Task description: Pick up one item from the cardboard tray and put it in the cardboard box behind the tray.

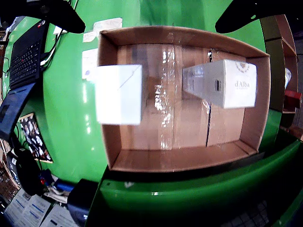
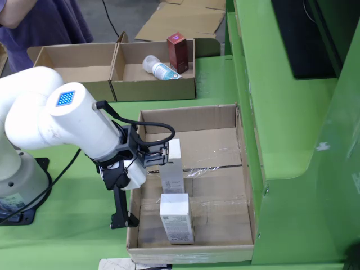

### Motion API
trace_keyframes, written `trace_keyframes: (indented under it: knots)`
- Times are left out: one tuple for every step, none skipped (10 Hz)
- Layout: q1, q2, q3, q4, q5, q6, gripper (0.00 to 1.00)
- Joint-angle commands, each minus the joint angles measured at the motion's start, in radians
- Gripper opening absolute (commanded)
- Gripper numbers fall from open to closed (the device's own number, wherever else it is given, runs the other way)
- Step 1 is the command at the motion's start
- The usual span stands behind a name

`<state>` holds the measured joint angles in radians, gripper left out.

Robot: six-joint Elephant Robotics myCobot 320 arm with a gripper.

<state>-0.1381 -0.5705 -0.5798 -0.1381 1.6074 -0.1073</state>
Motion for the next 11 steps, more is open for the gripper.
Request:
trace_keyframes:
  knots:
    - [-0.024,-0.017,0.248,-0.051,0.007,-0.010,1.00]
    - [-0.032,-0.030,0.297,-0.075,0.011,-0.014,1.00]
    - [-0.040,-0.046,0.336,-0.093,0.016,-0.017,1.00]
    - [-0.043,-0.056,0.358,-0.101,0.019,-0.018,1.00]
    - [-0.047,-0.165,0.580,-0.216,0.023,-0.022,1.00]
    - [-0.052,-0.190,0.580,-0.152,0.018,-0.024,1.00]
    - [-0.052,-0.190,0.580,-0.152,0.018,-0.024,1.00]
    - [-0.057,-0.217,0.580,-0.075,0.017,-0.031,1.00]
    - [-0.057,-0.217,0.580,-0.075,0.017,-0.031,1.00]
    - [-0.054,-0.230,0.580,-0.040,0.012,-0.028,1.00]
    - [-0.052,-0.249,0.580,0.015,0.006,-0.028,1.00]
